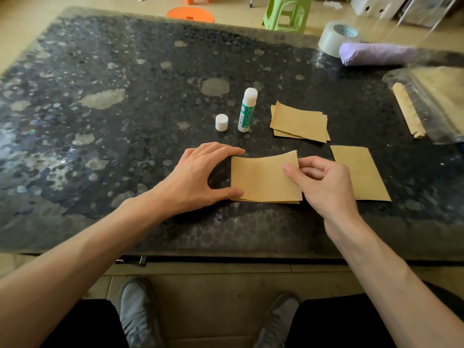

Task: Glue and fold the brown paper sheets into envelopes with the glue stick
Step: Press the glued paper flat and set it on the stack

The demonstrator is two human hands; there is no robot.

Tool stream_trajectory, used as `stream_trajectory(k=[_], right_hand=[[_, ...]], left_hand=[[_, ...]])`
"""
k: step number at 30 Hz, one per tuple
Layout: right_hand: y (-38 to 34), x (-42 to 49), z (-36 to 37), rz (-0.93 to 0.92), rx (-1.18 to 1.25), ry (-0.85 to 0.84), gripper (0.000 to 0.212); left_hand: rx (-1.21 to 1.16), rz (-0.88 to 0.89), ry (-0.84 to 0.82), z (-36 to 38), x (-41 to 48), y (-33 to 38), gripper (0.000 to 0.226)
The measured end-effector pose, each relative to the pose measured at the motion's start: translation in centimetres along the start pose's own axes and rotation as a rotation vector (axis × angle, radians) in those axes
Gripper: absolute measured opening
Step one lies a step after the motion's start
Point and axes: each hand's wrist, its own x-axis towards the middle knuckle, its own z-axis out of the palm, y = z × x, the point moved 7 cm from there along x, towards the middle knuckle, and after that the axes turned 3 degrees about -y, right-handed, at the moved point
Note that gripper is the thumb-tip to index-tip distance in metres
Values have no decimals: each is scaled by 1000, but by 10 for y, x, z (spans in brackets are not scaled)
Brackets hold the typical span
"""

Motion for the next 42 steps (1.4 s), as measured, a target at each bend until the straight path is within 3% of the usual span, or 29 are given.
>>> stream_trajectory(k=[8,25,42], right_hand=[[0,0,0,3,8,-6,12],[0,0,2,-16,-19,-4,18],[-2,1,4,-77,-68,1,12]], left_hand=[[1,18,-4,1,0,0,70],[-5,25,-5,2,-1,0,81],[-10,22,-17,4,-1,-1,84]])
